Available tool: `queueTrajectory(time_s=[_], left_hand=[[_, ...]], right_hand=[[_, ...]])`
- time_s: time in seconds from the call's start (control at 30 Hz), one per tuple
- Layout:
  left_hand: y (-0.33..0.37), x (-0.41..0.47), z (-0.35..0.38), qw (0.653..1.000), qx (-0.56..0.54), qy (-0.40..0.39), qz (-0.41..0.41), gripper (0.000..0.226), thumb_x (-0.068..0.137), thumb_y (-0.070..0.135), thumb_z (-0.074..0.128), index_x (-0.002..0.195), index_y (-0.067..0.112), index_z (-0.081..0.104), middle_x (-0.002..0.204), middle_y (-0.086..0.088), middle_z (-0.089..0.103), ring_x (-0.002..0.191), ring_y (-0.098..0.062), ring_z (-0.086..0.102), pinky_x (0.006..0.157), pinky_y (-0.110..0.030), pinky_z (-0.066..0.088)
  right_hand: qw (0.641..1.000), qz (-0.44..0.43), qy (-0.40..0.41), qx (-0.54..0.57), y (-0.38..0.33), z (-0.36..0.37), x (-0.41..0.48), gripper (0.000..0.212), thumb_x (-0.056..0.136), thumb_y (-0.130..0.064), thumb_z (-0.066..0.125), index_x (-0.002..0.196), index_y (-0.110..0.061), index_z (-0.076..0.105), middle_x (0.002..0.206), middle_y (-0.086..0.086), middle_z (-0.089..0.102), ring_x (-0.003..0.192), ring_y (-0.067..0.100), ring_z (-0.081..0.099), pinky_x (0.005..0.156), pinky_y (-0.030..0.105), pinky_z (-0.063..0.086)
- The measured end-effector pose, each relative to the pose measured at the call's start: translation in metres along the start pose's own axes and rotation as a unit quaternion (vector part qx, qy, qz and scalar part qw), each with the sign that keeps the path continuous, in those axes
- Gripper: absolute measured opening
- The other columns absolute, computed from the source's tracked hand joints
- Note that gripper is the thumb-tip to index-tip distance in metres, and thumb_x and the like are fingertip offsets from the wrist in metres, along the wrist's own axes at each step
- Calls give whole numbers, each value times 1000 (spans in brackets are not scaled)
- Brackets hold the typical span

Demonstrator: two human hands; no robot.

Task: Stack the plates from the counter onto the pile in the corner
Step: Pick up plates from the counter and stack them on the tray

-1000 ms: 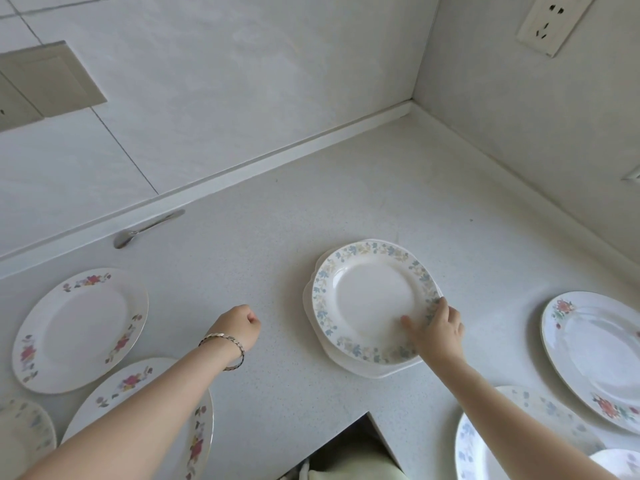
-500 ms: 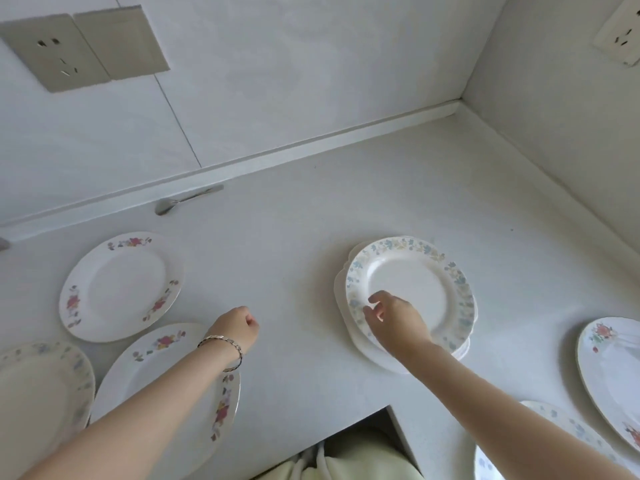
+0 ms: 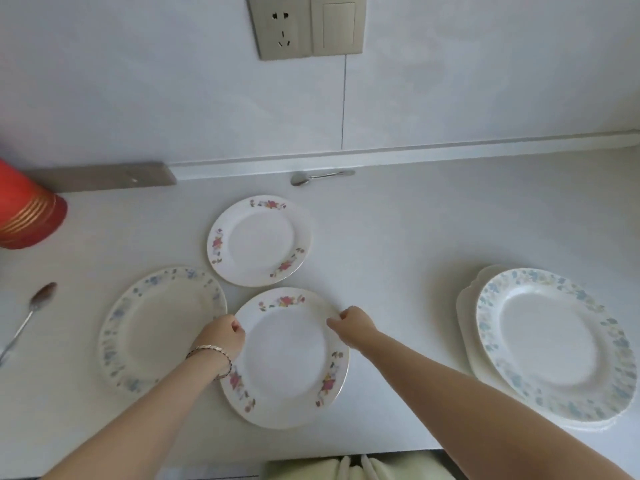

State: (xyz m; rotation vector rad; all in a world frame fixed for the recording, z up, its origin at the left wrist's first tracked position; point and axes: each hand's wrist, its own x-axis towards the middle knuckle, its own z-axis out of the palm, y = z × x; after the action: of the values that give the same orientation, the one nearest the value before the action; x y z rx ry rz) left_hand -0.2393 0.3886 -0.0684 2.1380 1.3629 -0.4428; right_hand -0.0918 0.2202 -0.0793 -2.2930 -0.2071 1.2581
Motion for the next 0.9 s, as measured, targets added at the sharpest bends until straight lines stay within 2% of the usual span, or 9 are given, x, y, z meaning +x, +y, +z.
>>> queueTrajectory(time_s=[0.23, 0.33, 0.4, 0.5, 0.6, 0.7, 0.77, 0.83, 0.9], left_hand=[[1, 5, 2, 998, -53, -13, 10, 24, 87, 11, 42, 65, 17, 49, 92, -16, 70, 88, -33, 67, 83, -39, 55], [19, 9, 5, 998, -63, -17, 23, 23, 88, 10, 42, 67, 15, 50, 91, -16, 70, 80, -30, 63, 75, -35, 51], [34, 13, 6, 998, -41, -15, 49, 22, 88, 10, 41, 68, 15, 49, 90, -14, 69, 77, -27, 58, 69, -30, 43], [64, 15, 12, 996, -26, -16, 86, 20, 87, 11, 40, 70, 15, 50, 89, -13, 70, 73, -26, 55, 68, -28, 42], [98, 12, 24, 992, -23, -22, 124, 21, 86, 9, 41, 68, 16, 49, 90, -16, 71, 71, -27, 57, 71, -32, 47], [135, 2, 40, 984, 1, -47, 170, 20, 87, 10, 41, 70, 16, 50, 92, -16, 70, 81, -31, 65, 76, -34, 50], [159, -7, 53, 979, 13, -64, 193, 21, 87, 12, 41, 68, 18, 48, 92, -14, 71, 87, -32, 68, 79, -36, 51], [179, -18, 64, 974, 22, -76, 211, 24, 87, 13, 41, 65, 20, 45, 92, -13, 71, 87, -32, 68, 79, -35, 52], [195, -28, 74, 970, 25, -89, 225, 24, 87, 13, 41, 64, 20, 45, 92, -13, 71, 87, -32, 69, 79, -35, 52]], right_hand=[[984, 51, 43, 164, 21, 3, 1, 22, 84, -7, 44, 77, -5, 64, 73, 7, 44, 58, 18, 35, 53, 25, 27], [975, 43, 82, 201, 30, -16, -11, 25, 85, -10, 45, 76, 1, 65, 74, 7, 48, 68, 19, 40, 59, 27, 31], [961, 39, 133, 238, 41, -36, -19, 27, 84, -8, 45, 87, 10, 65, 74, 8, 50, 69, 20, 42, 62, 28, 33], [939, 36, 215, 268, 64, -77, -39, 26, 86, -7, 47, 89, 6, 69, 73, 10, 59, 64, 22, 49, 59, 26, 38], [903, 29, 285, 321, 90, -118, -68, 23, 86, -4, 49, 78, -1, 70, 72, 19, 63, 66, 22, 53, 65, 30, 43], [854, 46, 353, 380, 122, -156, -99, 32, 85, -1, 49, 62, -18, 63, 66, 7, 60, 65, 23, 52, 69, 35, 46], [817, 69, 398, 412, 149, -178, -113, 25, 84, -1, 49, 73, -11, 70, 68, 10, 59, 67, 26, 51, 70, 36, 48], [774, 108, 438, 445, 178, -193, -122, 26, 83, -3, 51, 100, 4, 68, 78, 25, 60, 71, 38, 51, 80, 44, 53], [740, 132, 455, 478, 205, -200, -129, 32, 81, -1, 50, 109, 12, 60, 75, 25, 55, 66, 38, 47, 68, 39, 50]])
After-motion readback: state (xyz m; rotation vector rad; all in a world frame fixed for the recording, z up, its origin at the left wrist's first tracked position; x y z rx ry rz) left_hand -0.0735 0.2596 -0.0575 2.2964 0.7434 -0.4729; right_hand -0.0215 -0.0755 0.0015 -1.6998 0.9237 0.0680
